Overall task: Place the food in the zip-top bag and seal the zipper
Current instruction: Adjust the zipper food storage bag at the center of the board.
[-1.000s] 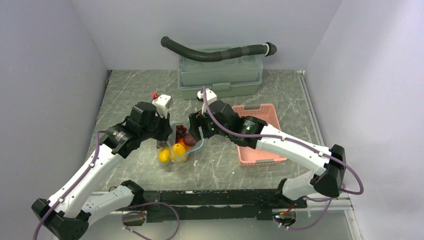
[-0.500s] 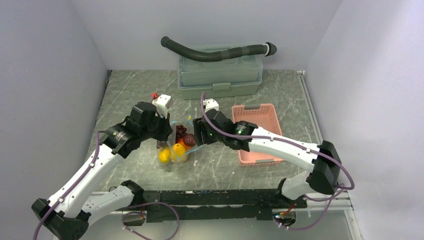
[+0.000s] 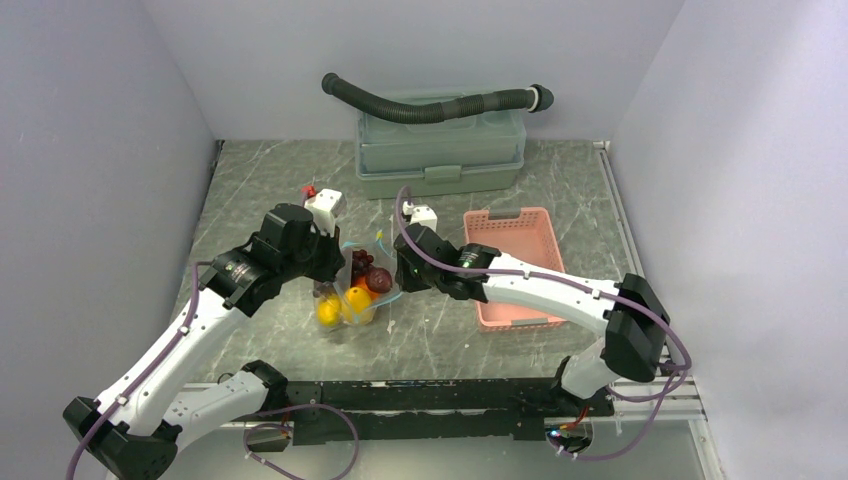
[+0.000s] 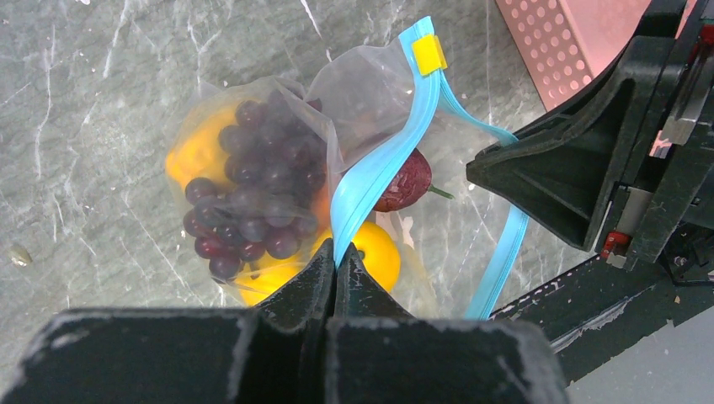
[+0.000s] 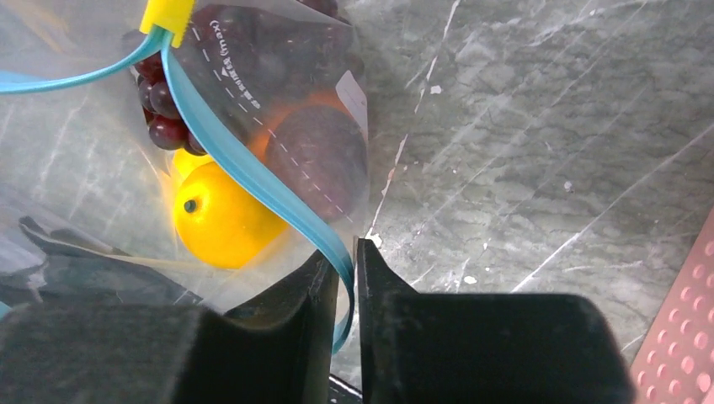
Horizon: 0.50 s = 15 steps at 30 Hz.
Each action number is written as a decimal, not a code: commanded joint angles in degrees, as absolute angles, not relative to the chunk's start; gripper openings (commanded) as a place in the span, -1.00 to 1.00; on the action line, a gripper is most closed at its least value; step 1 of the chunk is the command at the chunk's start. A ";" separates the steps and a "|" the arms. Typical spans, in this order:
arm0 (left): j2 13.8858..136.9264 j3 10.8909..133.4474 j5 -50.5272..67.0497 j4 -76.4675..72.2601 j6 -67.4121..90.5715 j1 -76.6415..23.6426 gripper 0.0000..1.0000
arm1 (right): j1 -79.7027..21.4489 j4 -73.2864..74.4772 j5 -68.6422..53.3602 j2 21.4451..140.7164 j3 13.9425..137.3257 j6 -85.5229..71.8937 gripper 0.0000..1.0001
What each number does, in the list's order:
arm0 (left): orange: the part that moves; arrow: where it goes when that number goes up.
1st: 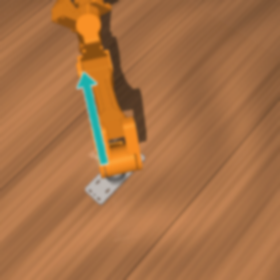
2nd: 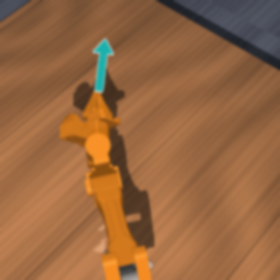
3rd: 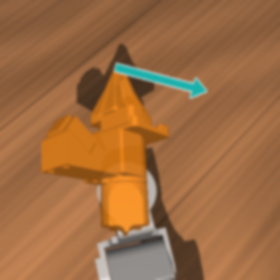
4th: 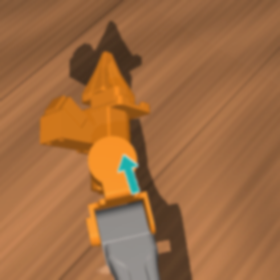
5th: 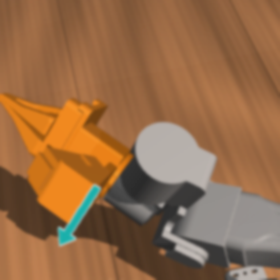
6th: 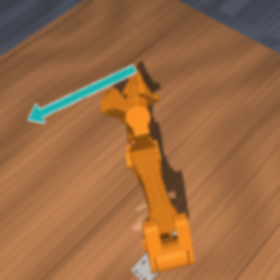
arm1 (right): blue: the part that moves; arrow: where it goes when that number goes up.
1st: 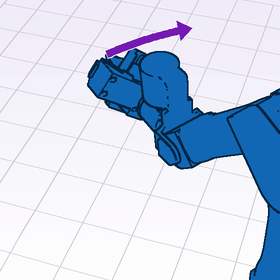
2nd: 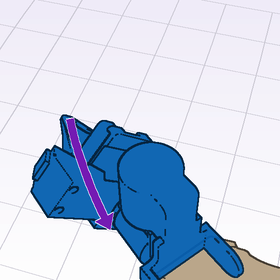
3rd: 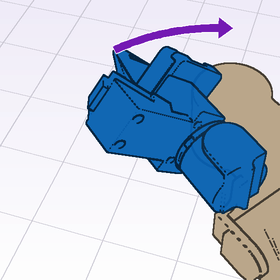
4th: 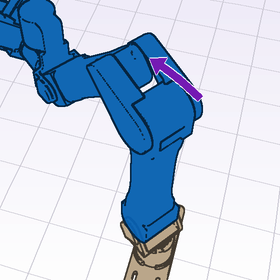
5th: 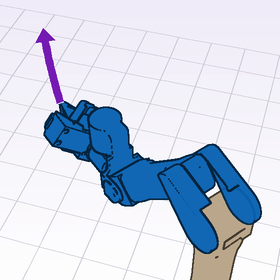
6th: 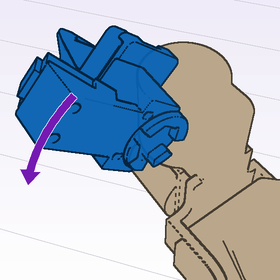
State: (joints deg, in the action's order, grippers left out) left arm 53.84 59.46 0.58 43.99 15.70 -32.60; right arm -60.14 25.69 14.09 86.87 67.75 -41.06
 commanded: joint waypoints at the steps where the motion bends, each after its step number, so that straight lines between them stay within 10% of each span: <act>1: 53.44 59.41 0.11 42.98 14.78 -32.65 -1.00 | -60.20 25.68 16.12 86.40 69.54 -42.73 -0.78; 15: 52.40 59.17 0.18 42.57 14.44 -32.69 -1.00 | -60.21 27.57 16.40 79.77 75.13 -37.59 -1.00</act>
State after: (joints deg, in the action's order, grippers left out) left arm 53.76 59.44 0.58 43.94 15.70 -32.60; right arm -60.14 27.77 14.94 84.77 70.22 -40.16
